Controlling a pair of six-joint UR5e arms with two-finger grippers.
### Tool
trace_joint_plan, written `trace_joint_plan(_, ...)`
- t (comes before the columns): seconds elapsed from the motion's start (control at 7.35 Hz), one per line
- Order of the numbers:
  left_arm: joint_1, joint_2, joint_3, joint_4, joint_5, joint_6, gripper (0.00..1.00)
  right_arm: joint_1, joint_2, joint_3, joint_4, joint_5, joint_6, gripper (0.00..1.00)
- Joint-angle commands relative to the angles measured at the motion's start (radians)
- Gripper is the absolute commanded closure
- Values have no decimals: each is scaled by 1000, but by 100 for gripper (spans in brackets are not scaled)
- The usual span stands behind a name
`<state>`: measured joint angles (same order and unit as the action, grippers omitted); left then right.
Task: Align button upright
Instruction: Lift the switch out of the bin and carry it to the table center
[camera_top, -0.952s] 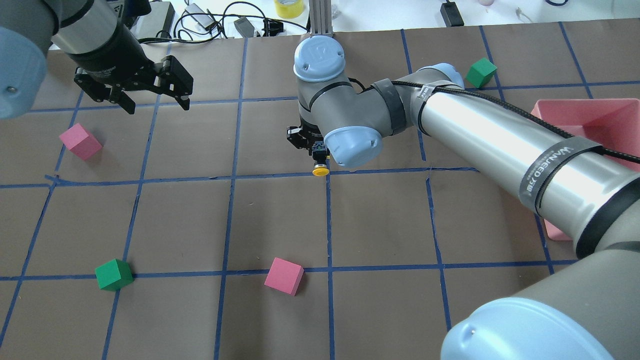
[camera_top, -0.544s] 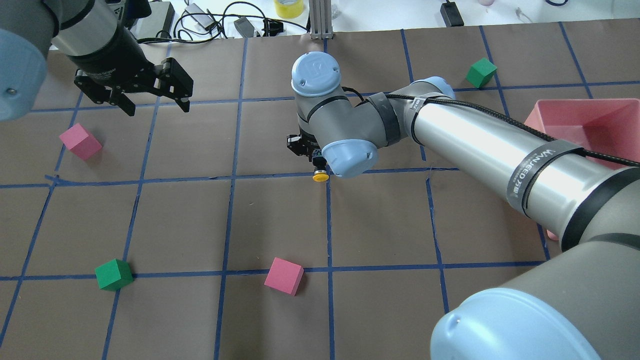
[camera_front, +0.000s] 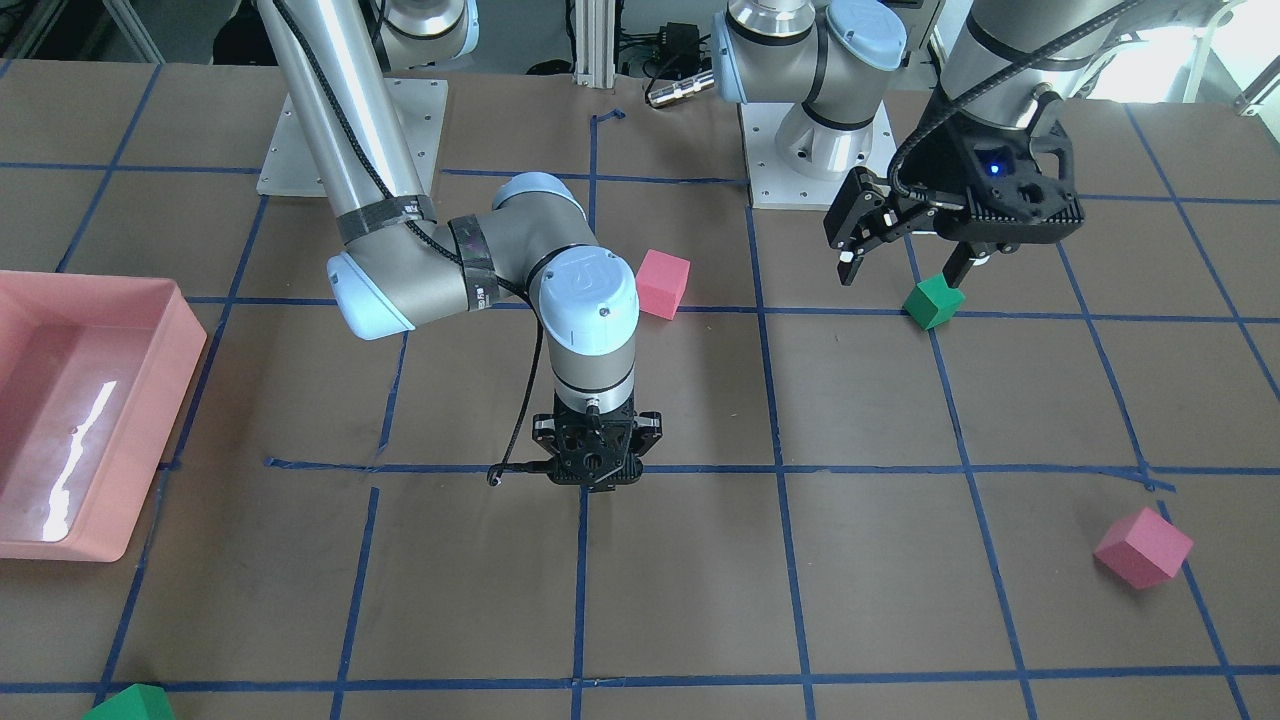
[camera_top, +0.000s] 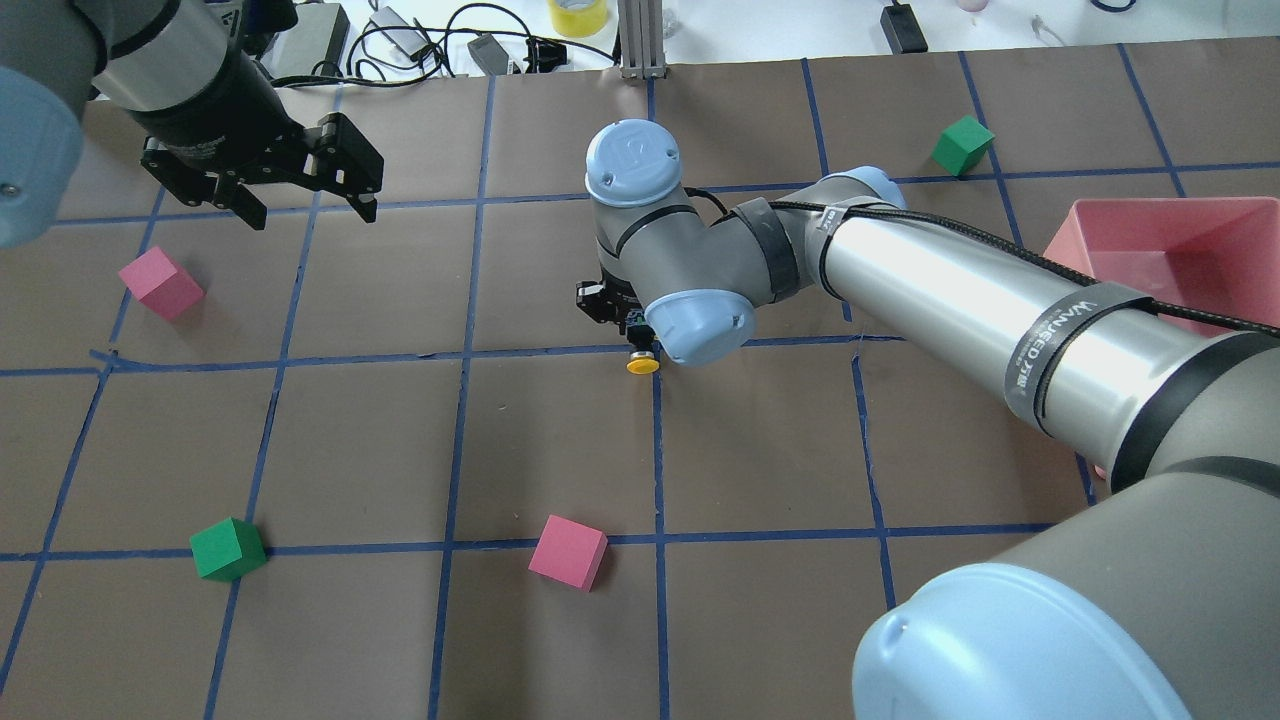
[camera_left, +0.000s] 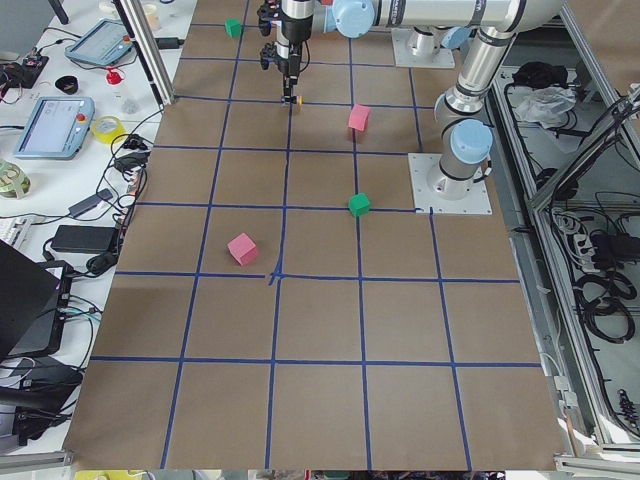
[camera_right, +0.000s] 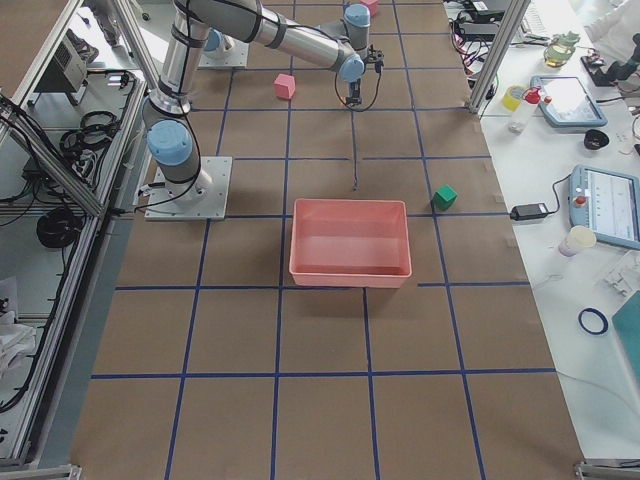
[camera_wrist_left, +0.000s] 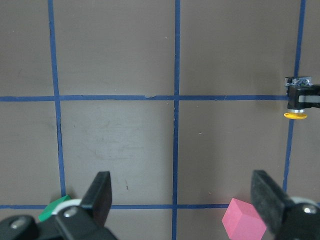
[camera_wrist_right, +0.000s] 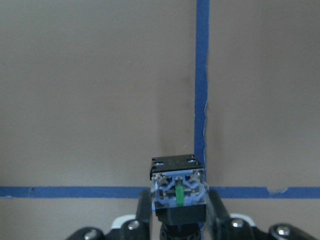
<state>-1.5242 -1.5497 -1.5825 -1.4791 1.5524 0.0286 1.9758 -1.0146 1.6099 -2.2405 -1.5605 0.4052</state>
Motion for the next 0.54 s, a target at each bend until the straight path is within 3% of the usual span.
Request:
trace_joint_plan(0.0,1,3,-4,-12,-2,-3,0,0,2,2,-4,2,1,76)
trace_joint_plan(0.14,1,3,-5,-23,0,-3,0,0,1,1,-4,0,1,54)
trace_joint_plan(0.27,1,3,-11,-29,0,-4,0,0,2,1,-4,2,1,49)
trace_joint_plan(0.41,-1,3,-33,-29,-14,-6,0,0,1,1,-4,2,3,33)
